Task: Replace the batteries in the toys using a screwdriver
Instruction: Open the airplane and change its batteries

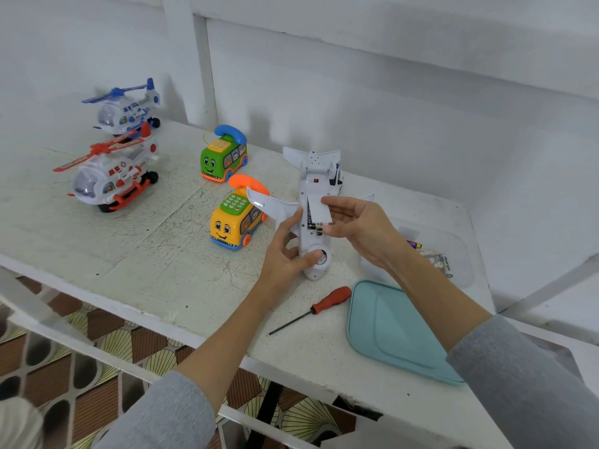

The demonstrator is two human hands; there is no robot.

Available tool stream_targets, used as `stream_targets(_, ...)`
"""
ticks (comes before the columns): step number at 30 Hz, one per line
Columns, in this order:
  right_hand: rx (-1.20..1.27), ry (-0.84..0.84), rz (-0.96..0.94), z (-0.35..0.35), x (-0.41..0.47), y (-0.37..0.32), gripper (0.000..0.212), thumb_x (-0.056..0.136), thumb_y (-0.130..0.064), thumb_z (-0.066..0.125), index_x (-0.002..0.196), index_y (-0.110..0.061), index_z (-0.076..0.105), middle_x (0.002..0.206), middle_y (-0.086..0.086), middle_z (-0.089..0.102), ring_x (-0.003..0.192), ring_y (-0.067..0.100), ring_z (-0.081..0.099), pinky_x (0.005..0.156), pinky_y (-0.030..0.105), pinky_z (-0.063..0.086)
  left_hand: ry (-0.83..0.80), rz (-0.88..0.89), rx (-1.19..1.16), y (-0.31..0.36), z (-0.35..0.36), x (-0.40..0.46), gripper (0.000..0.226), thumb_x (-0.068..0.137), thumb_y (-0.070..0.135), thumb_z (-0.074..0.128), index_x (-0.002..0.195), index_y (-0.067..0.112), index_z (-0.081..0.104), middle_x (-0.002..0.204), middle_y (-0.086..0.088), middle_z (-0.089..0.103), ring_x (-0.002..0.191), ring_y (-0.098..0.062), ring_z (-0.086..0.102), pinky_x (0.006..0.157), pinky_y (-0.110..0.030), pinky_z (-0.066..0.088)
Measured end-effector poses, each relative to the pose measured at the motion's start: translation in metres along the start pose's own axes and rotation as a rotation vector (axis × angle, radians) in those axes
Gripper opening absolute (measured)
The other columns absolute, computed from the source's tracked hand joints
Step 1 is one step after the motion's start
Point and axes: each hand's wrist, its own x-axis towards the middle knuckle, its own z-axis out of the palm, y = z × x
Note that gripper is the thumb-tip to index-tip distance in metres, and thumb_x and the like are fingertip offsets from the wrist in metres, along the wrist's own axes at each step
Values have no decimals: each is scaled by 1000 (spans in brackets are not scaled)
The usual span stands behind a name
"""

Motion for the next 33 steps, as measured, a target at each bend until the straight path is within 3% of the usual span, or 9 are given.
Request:
stream_targets(8,-493,75,-147,1,-2,3,49,71,4,74,116,-10,59,106,7,59,91,15,60,85,22,52,-2,-8,-6,2,1,0,71,82,-10,64,132,35,43,137,-2,52,103,-10,66,84,-27,54)
stream_targets(14,-910,103,-418,-2,1,15,50,71,-7,77,118,-9,60,100,3,45,83,12,46,73,2,37,-5,-13,-1,1,0,1,70,82,-8,65,134,33,43,135,-1,54,107,-13,65,91,-34,53)
stream_targets(20,-996,101,-498,-2,6,21,51,70,-4,77,118,-4,60,97,9,48,85,14,46,73,5,37,0,-10,11,3,1,1,70,82,-9,65,133,33,42,137,-3,51,103,-10,66,86,-28,54)
stream_targets(27,-1058,59,-495,-2,10,21,53,70,-6,77,119,0,58,100,16,51,85,20,48,74,18,37,-3,-22,12,3,0,1,70,83,-7,65,135,34,41,137,-2,52,107,-15,65,90,-32,54)
stream_targets(30,-1021,84,-493,1,11,19,43,72,-12,78,110,1,63,94,11,50,77,15,46,69,11,35,5,-24,24,3,1,1,70,83,-8,64,135,34,41,136,0,52,104,-11,65,89,-30,54)
stream_targets(33,-1023,96,-482,2,15,17,35,71,-12,78,100,3,64,92,12,52,74,15,45,70,18,35,15,-20,51,3,1,2,70,83,-7,66,134,35,42,139,-7,49,102,-12,65,88,-29,54)
